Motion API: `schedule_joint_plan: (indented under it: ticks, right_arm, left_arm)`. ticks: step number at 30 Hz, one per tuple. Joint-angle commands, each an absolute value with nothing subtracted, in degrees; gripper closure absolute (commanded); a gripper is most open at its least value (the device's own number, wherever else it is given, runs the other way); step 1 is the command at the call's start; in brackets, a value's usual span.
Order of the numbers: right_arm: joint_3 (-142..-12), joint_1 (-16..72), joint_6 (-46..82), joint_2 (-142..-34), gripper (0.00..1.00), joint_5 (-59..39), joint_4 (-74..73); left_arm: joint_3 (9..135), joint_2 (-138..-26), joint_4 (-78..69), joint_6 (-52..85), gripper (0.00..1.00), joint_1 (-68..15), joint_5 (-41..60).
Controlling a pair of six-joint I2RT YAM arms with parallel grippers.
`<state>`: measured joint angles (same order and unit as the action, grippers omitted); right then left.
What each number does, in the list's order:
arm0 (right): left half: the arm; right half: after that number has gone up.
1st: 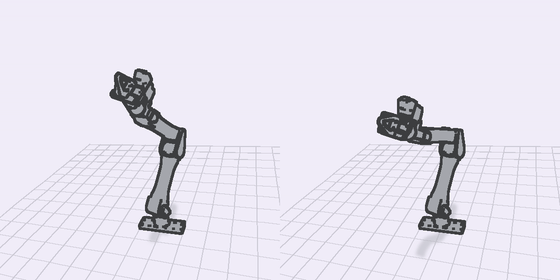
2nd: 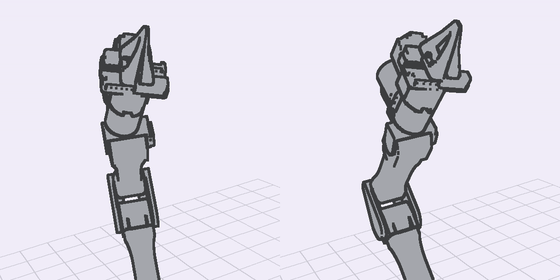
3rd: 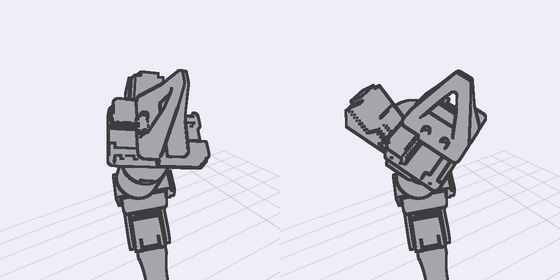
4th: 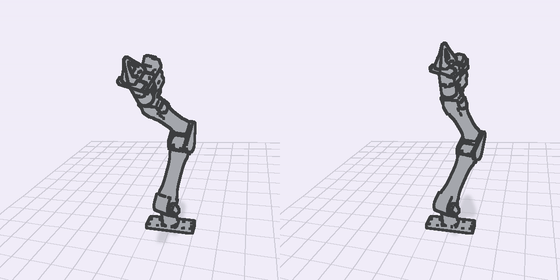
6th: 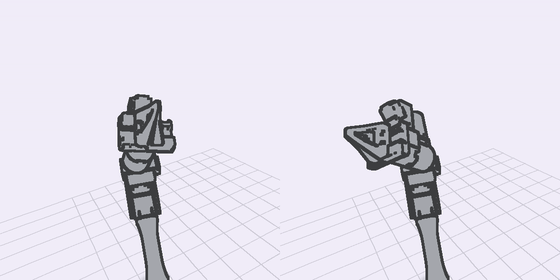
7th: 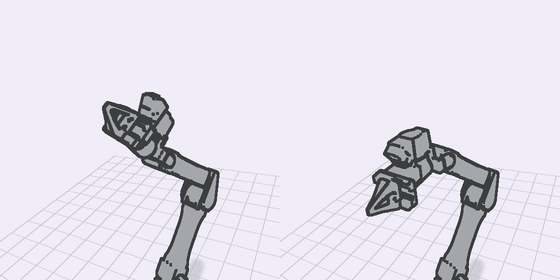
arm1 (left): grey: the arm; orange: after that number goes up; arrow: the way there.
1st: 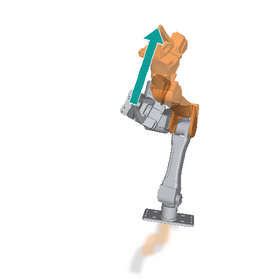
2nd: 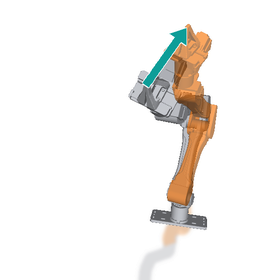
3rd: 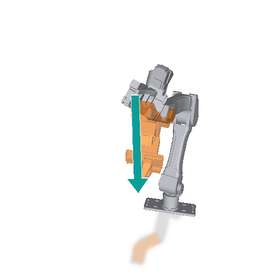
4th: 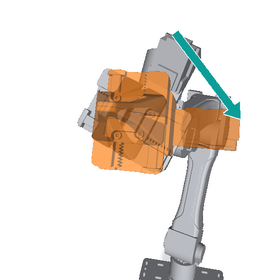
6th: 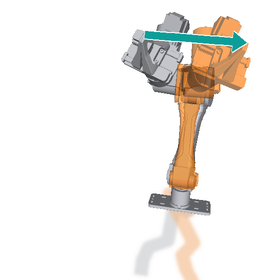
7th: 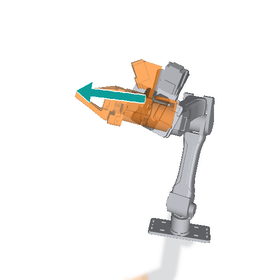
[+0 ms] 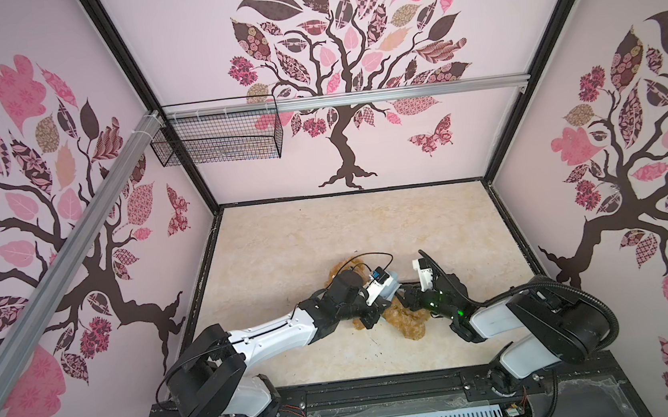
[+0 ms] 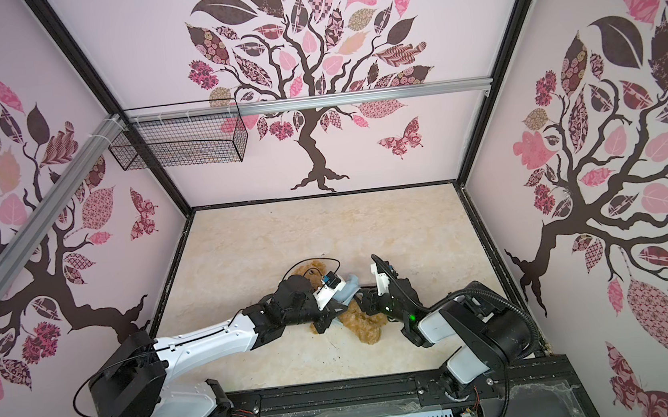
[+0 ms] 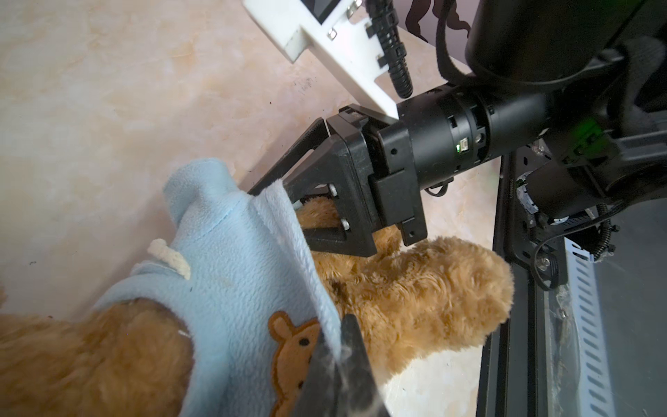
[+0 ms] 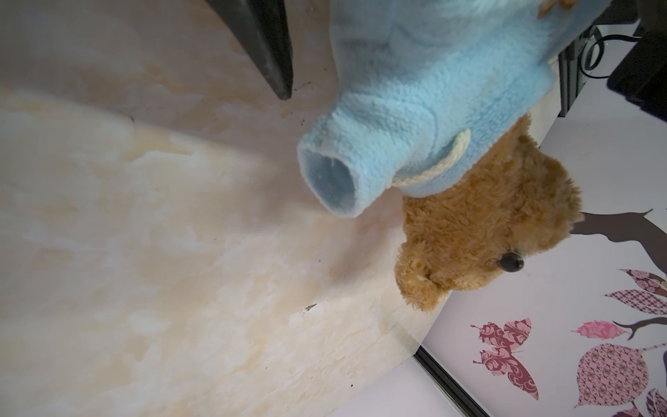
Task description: Dress the teddy bear
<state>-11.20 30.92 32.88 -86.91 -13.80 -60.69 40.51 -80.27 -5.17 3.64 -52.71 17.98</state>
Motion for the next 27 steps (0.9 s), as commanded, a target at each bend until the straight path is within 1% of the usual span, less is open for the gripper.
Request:
schedule_joint_plan:
  ticks: [1, 3, 6, 10, 12, 17, 22, 23, 27]
  right_arm:
    - [-12.8, 26.5, 38.2, -88.7, 0.49, -1.5, -58.7]
    - [-12.1, 25.5, 40.2, -89.4, 0.46, -1.2, -59.9]
    - [-11.8, 22.1, 44.5, -90.4, 0.44, -4.5, -61.6]
    - [-13.0, 20.0, 46.9, -91.7, 0.45, -8.2, -62.7]
    - [-13.8, 19.9, 47.3, -92.4, 0.49, -10.2, -64.0]
    - [-13.4, 20.0, 43.1, -93.0, 0.67, -15.3, -72.6]
    - [-11.9, 19.9, 33.8, -92.6, 0.74, -25.7, -81.8]
    - [-11.4, 20.0, 31.9, -92.3, 0.76, -28.2, -84.2]
    - [-11.5, 20.1, 25.5, -90.6, 0.78, -36.2, -85.9]
  left_arm:
    - [41.3, -77.7, -1.4, 2.5, 1.00, -54.6, 26.4]
    - [41.4, -76.9, -1.6, 1.9, 1.00, -54.6, 26.5]
    - [39.1, -75.6, -2.8, 1.5, 1.00, -54.6, 26.1]
    - [35.6, -75.4, -3.7, 2.3, 1.00, -54.6, 25.4]
    - [33.7, -76.1, -4.8, 3.1, 1.00, -54.5, 25.0]
    - [32.7, -78.6, -5.6, 4.3, 1.00, -54.6, 22.1]
    - [35.6, -81.4, -5.1, 4.9, 1.00, -54.6, 21.4]
    - [36.2, -81.5, -5.1, 5.3, 0.98, -54.6, 21.2]
    - [37.7, -78.7, -4.8, 6.3, 0.74, -54.6, 20.4]
